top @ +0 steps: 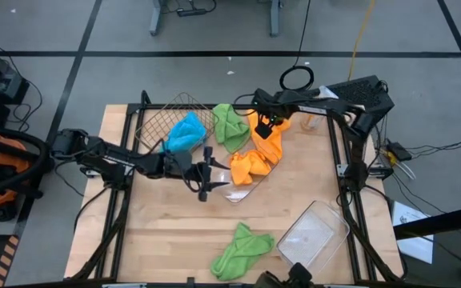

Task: Sort microfiber towel by color & place in baskets
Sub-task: Put the yellow towel into the top transparent bin

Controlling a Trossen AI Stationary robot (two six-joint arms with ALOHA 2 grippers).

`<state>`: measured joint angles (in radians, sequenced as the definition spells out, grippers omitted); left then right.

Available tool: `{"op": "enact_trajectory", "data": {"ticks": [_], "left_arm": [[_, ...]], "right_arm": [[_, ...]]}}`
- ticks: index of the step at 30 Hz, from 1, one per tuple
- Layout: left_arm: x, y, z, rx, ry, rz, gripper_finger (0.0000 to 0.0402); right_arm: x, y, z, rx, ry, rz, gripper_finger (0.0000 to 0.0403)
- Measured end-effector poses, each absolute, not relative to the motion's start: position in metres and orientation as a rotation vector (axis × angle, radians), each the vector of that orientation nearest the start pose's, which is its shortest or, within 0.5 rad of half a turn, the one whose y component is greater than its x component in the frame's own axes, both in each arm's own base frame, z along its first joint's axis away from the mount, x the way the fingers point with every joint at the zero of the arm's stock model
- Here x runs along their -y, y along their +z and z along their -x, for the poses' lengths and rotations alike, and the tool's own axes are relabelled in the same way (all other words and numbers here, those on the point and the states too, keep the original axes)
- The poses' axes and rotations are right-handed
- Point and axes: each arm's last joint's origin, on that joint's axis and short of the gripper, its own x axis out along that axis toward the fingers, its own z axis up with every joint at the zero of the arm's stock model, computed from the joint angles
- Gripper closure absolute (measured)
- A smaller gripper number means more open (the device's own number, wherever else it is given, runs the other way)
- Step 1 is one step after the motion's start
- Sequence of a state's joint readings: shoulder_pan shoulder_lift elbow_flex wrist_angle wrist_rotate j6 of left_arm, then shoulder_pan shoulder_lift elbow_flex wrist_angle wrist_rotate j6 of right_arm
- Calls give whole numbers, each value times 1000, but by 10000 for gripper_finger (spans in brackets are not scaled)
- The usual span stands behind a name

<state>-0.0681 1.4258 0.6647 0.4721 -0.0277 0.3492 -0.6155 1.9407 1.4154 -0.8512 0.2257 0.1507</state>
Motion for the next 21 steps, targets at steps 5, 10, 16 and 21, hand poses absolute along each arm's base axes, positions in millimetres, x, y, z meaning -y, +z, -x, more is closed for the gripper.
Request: {"op": "enact_trajectory", "data": {"ticks": [5,10,16,21], "left_arm": [[23,205,-290,-345,-117,-366,174],[27,202,-289,-371,-133,-368,174],[31,202,-289,-369,-146,-368,174],[34,202,-288,-371,-154,-345,174]], "right_arm": [[231,173,-315,-1372,-813,-393,65],[232,167,-317,-1405,-839,-420,65],[234,156,-318,-1432,-912,-391,65],[232,149,-320,-1474,-953,-328,68]]}}
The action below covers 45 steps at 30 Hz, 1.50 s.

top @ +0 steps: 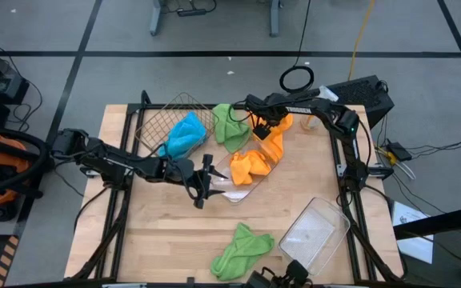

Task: Sort microfiber towel by color & place in baskets
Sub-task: Put the yellow towel into the top transparent bin

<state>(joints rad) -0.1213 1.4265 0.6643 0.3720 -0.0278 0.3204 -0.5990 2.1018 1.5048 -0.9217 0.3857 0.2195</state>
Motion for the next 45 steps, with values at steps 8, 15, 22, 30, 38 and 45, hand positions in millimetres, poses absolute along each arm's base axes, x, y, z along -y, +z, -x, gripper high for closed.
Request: {"op": "enact_trajectory", "data": {"ticks": [8,15,22,30,38,45], "left_arm": [[37,202,-288,-369,-161,-346,174],[39,202,-288,-368,-168,-347,174],[42,202,-287,-367,-179,-349,174],[42,202,-287,-374,-180,-349,174],[43,200,-286,-386,-185,-347,174],[48,200,-285,-387,-198,-332,174]], "right_arm": [[229,147,-320,-1508,-916,-316,152],[229,149,-320,-1532,-851,-318,304],[229,150,-320,-1542,-828,-299,391],[222,173,-319,-1490,-816,-316,398],[205,182,-318,-1471,-763,-521,363],[196,179,-323,-1481,-857,-427,247]]}}
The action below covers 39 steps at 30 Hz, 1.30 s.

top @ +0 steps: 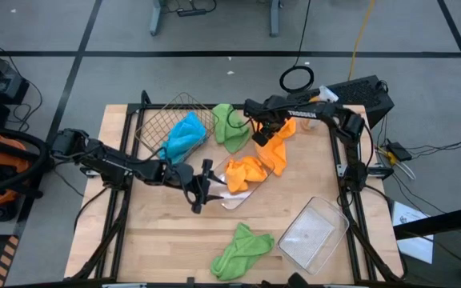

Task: Sort microfiber towel by color & place in baskets
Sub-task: Put the yellow towel into the top transparent bin

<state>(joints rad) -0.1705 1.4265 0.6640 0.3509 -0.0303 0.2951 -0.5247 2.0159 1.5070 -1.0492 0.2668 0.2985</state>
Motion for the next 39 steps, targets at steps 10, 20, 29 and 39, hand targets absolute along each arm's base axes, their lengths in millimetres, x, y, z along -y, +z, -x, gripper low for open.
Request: {"op": "enact_trajectory", "data": {"ticks": [10,20,29,39], "left_arm": [[58,200,-283,-384,-230,-337,174],[61,200,-283,-381,-244,-340,174],[61,201,-283,-373,-242,-339,174],[61,201,-283,-373,-242,-339,174]], "right_arm": [[224,173,-308,-1421,-908,-512,96],[224,163,-300,-1443,-911,-576,103],[221,160,-302,-1480,-882,-512,186],[223,156,-307,-1467,-863,-459,179]]}}
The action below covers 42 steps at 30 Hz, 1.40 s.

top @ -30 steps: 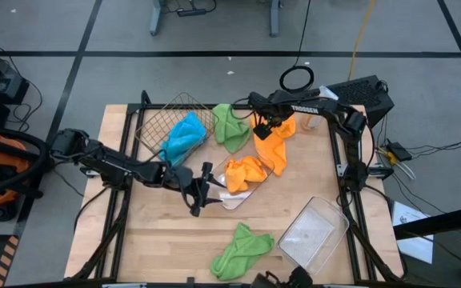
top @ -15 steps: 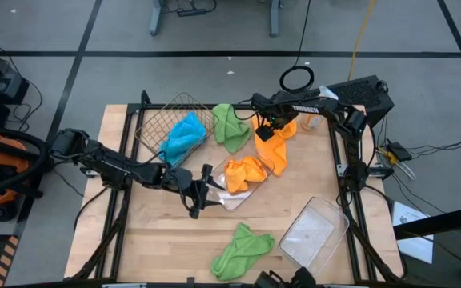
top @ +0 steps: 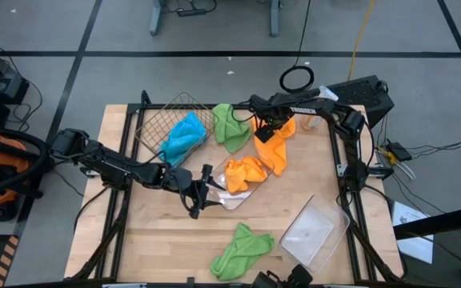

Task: Sort microfiber towel by color & place in baskets
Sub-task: Put the yellow towel into the top transparent bin

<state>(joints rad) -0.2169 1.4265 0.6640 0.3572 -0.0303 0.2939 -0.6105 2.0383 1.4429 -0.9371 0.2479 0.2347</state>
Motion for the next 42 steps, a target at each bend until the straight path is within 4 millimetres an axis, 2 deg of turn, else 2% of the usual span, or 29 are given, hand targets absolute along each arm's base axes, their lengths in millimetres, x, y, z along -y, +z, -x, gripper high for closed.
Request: {"op": "enact_trajectory", "data": {"ticks": [6,10,15,22,24,28,35,42], "left_arm": [[61,201,-283,-375,-242,-339,174],[61,200,-283,-378,-243,-340,174],[61,200,-283,-378,-243,-340,174],[61,200,-283,-378,-243,-340,174],[61,200,-283,-378,-243,-340,174],[61,200,-283,-380,-243,-340,174],[61,200,-283,-381,-243,-340,174],[62,200,-282,-381,-245,-340,174]], "right_arm": [[230,156,-304,-1452,-869,-445,127],[230,156,-305,-1451,-858,-433,135],[229,156,-304,-1469,-838,-416,209],[229,156,-304,-1485,-813,-396,376],[229,156,-304,-1488,-802,-383,393],[229,158,-304,-1491,-796,-376,391],[216,191,-301,-1420,-809,-361,400],[185,250,-296,-1248,-791,-309,402]]}}
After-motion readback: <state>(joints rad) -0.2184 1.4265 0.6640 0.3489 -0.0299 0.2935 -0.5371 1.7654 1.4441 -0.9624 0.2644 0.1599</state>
